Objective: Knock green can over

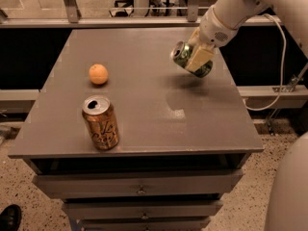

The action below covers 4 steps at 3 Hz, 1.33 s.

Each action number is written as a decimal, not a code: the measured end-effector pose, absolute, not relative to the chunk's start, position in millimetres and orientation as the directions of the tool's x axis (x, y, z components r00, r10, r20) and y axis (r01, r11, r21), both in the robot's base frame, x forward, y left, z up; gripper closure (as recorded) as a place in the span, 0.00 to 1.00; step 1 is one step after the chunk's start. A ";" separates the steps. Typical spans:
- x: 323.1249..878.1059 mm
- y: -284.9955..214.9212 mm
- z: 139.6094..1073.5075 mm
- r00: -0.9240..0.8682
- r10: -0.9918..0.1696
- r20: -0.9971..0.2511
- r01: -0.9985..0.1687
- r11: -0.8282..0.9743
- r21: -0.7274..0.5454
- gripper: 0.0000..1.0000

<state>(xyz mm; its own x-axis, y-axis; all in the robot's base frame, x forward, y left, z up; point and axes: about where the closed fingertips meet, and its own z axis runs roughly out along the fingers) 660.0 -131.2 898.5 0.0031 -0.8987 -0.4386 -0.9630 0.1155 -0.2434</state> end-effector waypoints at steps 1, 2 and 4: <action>636.8 -129.2 873.1 0.072 -0.948 -0.309 -0.986 -0.022 -0.164 1.00; 625.1 -124.1 860.4 0.147 -0.959 -0.243 -0.987 -0.125 -0.104 0.92; 620.0 -111.6 849.8 0.281 -0.938 -0.204 -0.959 -0.279 -0.040 0.45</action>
Offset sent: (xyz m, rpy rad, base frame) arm -0.0558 0.0121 -0.0476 -0.3263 0.2301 0.3875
